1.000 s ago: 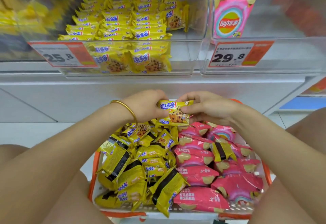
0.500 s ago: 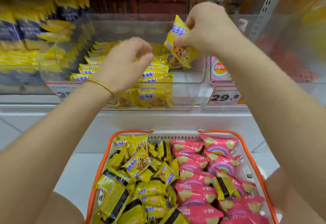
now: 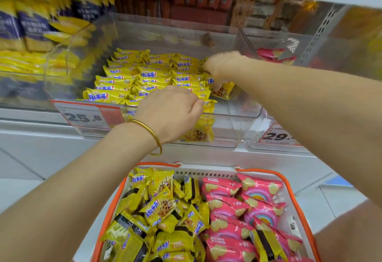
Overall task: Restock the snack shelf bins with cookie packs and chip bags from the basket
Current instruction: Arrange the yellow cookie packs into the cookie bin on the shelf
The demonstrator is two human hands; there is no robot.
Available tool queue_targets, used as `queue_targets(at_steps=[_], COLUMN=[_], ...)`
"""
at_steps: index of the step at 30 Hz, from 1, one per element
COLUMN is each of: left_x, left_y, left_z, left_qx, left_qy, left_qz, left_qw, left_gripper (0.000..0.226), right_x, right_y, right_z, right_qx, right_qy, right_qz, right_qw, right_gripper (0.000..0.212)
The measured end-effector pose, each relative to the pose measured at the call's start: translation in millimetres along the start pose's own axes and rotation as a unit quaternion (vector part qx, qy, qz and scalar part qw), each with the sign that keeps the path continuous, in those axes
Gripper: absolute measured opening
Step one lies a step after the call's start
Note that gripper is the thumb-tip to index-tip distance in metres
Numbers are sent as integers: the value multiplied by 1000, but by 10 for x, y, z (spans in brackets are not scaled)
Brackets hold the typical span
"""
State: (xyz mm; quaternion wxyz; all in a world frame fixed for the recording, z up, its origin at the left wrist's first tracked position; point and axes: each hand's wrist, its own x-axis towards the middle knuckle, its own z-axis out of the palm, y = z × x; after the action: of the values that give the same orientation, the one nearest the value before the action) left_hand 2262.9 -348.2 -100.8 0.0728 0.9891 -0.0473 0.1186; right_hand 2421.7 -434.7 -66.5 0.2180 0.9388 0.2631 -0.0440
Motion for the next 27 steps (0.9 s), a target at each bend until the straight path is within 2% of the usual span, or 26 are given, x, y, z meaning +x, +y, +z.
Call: queue_targets(at_steps=[3,7,11,13,15,18,20,22,23,24,27], left_x=[6,18,16,-5,-48,-191,-355,-553,-656,-749,-967], left_y=[1,-9,-20,-24,-17,23,87,151,179,193,198], left_z=[15,30,41,48,34,-62,-143,-149,-121,-66,171], left_qx=[-8,-13,-6,-6,-37,-66,-49,-46,-47,-46,-18], left_qy=[2,-3,3,26,68,131,142,113,83,44,-90], left_qz=[-3,-8,-3,9,30,69,89,96,89,78,54], left_qw=[1000,1000,1000,1000,997,987,985,988,991,995,994], left_gripper=[37,39,44,49,52,47,40,36,36,38,40], right_x=[35,90,14,-123,-322,-904,-1450,-1828,-1913,-1929,-1789], right_y=[-17,-41,-35,-6,55,152,113,-21,-118,-243,-718], right_z=[20,127,73,-73,-194,-258,-181,94,311,573,1381], right_qx=[-43,-33,24,49,89,207,321,472,513,521,418], right_qy=[23,33,6,-2,80,241,272,223,175,118,-59], right_qz=[-3,-16,-26,-24,-30,-34,-71,-124,-135,-137,-142], right_qw=[999,999,999,999,992,948,905,844,830,834,895], right_gripper=[53,45,40,24,8,25,28,26,25,22,18])
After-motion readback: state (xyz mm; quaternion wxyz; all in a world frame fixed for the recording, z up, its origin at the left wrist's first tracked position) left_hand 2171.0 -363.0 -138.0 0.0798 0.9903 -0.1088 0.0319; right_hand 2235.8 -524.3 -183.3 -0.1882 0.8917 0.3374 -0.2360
